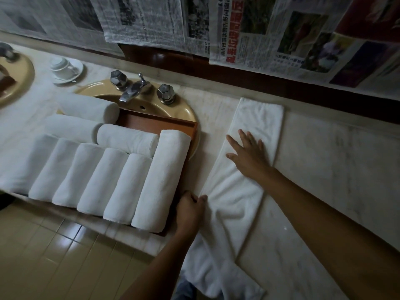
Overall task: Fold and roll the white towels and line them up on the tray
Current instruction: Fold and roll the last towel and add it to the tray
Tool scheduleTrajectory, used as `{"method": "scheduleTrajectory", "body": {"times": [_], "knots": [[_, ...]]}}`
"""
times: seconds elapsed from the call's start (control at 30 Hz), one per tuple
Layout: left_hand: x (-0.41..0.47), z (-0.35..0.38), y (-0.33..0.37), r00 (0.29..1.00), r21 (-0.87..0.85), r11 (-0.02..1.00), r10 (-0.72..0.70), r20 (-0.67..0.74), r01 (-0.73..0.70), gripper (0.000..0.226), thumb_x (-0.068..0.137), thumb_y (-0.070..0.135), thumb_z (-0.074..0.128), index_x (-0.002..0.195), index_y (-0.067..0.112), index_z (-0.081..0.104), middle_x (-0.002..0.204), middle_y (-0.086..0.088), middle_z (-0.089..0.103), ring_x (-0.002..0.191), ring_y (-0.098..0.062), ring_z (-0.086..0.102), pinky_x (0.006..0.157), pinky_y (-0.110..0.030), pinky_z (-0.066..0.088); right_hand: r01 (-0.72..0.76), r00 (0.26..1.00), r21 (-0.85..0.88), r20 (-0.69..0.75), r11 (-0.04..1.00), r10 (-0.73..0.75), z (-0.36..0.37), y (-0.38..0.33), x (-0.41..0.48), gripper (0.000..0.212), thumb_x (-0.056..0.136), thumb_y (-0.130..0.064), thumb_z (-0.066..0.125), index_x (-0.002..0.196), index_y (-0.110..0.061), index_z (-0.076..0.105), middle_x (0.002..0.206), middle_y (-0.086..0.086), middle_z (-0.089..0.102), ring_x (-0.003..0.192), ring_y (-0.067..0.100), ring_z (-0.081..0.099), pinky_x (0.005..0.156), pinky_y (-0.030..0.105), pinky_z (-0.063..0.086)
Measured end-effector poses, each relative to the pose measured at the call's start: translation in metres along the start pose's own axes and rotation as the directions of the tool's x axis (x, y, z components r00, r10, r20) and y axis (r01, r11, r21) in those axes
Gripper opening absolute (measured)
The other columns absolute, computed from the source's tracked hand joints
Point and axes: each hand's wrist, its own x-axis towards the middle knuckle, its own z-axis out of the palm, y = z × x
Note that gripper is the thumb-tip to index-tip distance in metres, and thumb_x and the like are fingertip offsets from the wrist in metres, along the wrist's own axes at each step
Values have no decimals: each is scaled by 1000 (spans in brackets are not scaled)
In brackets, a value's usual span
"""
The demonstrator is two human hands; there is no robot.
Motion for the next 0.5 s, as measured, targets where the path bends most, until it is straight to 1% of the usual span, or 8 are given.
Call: {"method": "scheduleTrajectory", "body": {"times": [0.1,0.17,0.23,0.3,0.37,0.4,0.43,0.5], "knots": [[2,0,-2,999,42,999,28,15,-29,31,96,36,70,89,8,60,79,-8,67,73,-23,64,67,-37,53,145,973,67,-190,987,-130,24,-18,-37,58,101,-46,56,155,-36,40,168,9,23,155,31,20,122,60,19],[2,-1,-2,999,43,998,43,31,-44,30,96,36,70,87,10,58,79,-6,65,70,-21,61,63,-33,49,205,960,3,-194,979,-201,45,-23,-63,56,101,-50,46,153,-31,46,166,7,30,154,29,24,121,60,22],[-1,-5,-3,996,-23,999,24,83,-23,29,95,35,72,87,11,57,79,-8,65,68,-20,59,61,-32,47,199,969,-75,-133,977,-208,54,-18,-73,63,101,-58,26,159,-35,32,171,0,18,158,23,13,122,59,16],[-6,-13,-8,973,-194,977,-48,226,93,26,94,30,75,96,10,58,82,-11,65,66,-19,58,58,-34,47,192,973,-118,-103,974,-204,52,-12,-70,66,100,-63,14,162,-40,18,173,-5,7,159,20,4,124,59,11],[-16,-26,-13,889,-250,931,-139,437,268,27,94,26,75,109,11,58,90,-13,67,71,-23,62,58,-35,49,197,976,-130,-67,972,-207,47,-8,-63,66,100,-64,9,162,-43,10,173,-8,0,159,17,-1,125,58,7],[-21,-32,-18,849,-178,939,-171,501,294,26,95,27,74,111,14,58,100,-16,68,81,-26,66,63,-37,53,194,978,-129,-47,972,-201,45,-6,-59,64,101,-64,10,162,-45,8,172,-9,-3,159,16,-4,126,57,4],[-26,-37,-23,832,-91,960,-179,525,264,21,96,27,72,110,18,59,106,-14,68,90,-27,68,68,-38,57,188,980,-130,-34,974,-194,44,-3,-56,63,101,-64,11,161,-46,6,172,-10,-5,159,15,-5,126,56,2],[-38,-46,-32,884,172,985,-56,464,-28,8,100,23,64,96,23,57,98,-4,64,86,-17,65,66,-33,54,169,984,-126,-30,978,-174,39,0,-48,65,98,-67,8,161,-48,7,172,-11,-5,158,15,-6,126,56,0]]}}
